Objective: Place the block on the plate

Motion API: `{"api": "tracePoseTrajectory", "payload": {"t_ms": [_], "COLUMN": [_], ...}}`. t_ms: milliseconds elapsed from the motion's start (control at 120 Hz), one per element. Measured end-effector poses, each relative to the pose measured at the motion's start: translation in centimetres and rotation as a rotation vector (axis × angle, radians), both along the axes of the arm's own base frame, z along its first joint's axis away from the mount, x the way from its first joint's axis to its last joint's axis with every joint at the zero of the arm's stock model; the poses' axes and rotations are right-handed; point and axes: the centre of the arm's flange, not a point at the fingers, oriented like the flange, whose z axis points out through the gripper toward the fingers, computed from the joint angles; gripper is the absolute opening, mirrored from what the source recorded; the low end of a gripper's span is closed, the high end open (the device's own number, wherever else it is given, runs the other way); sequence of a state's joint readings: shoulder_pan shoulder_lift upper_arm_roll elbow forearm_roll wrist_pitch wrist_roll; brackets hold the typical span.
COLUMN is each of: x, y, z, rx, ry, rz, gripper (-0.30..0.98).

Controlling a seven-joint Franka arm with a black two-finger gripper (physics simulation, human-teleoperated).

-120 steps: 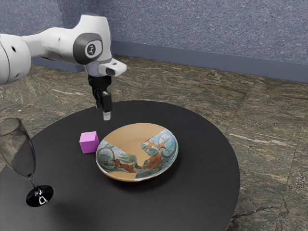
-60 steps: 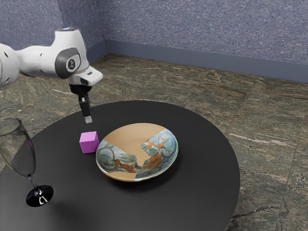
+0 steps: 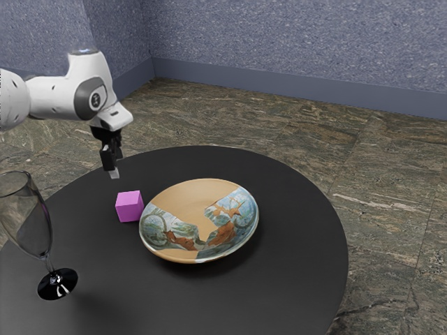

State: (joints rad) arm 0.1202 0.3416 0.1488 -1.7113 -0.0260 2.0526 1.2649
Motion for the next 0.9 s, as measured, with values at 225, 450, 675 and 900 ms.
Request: {"api": "tracePoseTrajectory", "payload": {"t_ms": [225, 450, 675, 900], "x": [0.2, 0.6, 0.7, 0.4], "y": [-2.7, -2.4, -1.6, -1.1], "z": [1.8, -3.3, -6.0, -7.0], "rx": [0.012, -0.012, -0.063, -0.081], "ry": [-0.027, 0.037, 0.047, 0.054], "rz": [-0.104, -0.128, -0.101, -0.076], "gripper": [0.69, 0.69, 0.69, 0.69]}}
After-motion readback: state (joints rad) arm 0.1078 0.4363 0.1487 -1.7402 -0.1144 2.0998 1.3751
